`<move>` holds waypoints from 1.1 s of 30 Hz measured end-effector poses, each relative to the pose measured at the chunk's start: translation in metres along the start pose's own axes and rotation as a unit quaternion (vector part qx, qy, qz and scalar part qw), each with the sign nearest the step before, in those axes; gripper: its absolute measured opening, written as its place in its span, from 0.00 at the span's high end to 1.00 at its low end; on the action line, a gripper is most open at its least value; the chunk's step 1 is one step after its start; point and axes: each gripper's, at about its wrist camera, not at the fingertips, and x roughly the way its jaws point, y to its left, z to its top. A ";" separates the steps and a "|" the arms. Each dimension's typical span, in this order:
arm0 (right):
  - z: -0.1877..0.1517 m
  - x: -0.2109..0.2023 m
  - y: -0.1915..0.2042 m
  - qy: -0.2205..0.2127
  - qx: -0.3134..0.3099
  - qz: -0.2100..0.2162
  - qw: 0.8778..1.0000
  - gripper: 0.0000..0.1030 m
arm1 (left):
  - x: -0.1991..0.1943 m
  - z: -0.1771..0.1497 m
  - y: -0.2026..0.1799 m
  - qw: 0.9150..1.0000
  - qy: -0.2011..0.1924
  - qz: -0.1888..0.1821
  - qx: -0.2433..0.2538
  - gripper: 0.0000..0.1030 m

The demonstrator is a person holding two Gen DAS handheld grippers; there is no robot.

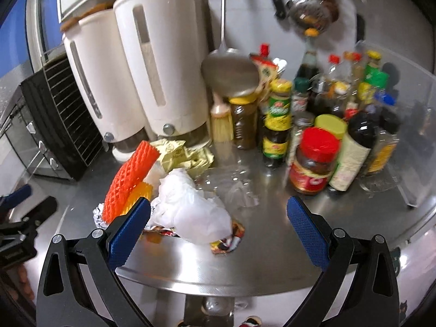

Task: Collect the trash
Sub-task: 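Grasp the orange foam net with the left tool while the right tool grasps the white plastic bag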

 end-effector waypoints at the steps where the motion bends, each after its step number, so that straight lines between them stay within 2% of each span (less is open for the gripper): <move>1: 0.002 0.008 0.001 0.009 0.000 0.008 1.000 0.03 | 0.010 0.003 -0.001 1.000 0.008 -0.005 0.003 0.09; 3: 0.007 0.021 0.001 0.024 -0.004 0.011 1.000 0.11 | 0.021 0.007 -0.004 1.000 0.019 -0.010 0.011 0.14; 8: 0.012 0.047 0.008 0.058 -0.029 0.025 0.998 0.24 | 0.051 0.016 -0.017 0.997 0.055 -0.030 0.033 0.30; 15: 0.011 0.068 0.010 0.084 -0.034 0.043 0.995 0.38 | 0.073 0.017 -0.032 0.995 0.074 -0.045 0.049 0.37; 19: 0.009 0.079 0.014 0.095 -0.040 0.045 0.994 0.41 | 0.086 0.015 -0.038 0.994 0.083 -0.045 0.060 0.40; 22: 0.008 0.087 0.010 0.109 -0.022 0.056 0.992 0.41 | 0.095 0.013 -0.041 0.992 0.093 -0.053 0.060 0.49; 25: 0.006 0.094 0.010 0.118 -0.018 0.060 0.991 0.41 | 0.105 0.009 -0.043 0.991 0.106 -0.061 0.061 0.54; 26: 0.005 0.095 0.011 0.119 -0.021 0.060 0.991 0.43 | 0.109 0.008 -0.044 0.990 0.112 -0.064 0.061 0.60; 27: 0.005 0.096 0.013 0.120 -0.024 0.061 0.991 0.50 | 0.111 0.007 -0.044 0.989 0.115 -0.066 0.060 0.65; 28: 0.004 0.096 0.013 0.120 -0.026 0.063 0.990 0.54 | 0.114 0.007 -0.043 0.989 0.119 -0.067 0.058 0.74; 29: 0.004 0.096 0.015 0.119 -0.028 0.064 0.990 0.63 | 0.115 0.007 -0.043 0.989 0.120 -0.067 0.056 0.82; 32: 0.004 0.096 0.018 0.119 -0.036 0.065 0.990 0.74 | 0.118 0.008 -0.042 0.989 0.121 -0.067 0.057 0.91; 33: 0.004 0.097 0.019 0.119 -0.038 0.065 0.990 0.78 | 0.119 0.008 -0.042 0.989 0.121 -0.066 0.057 0.91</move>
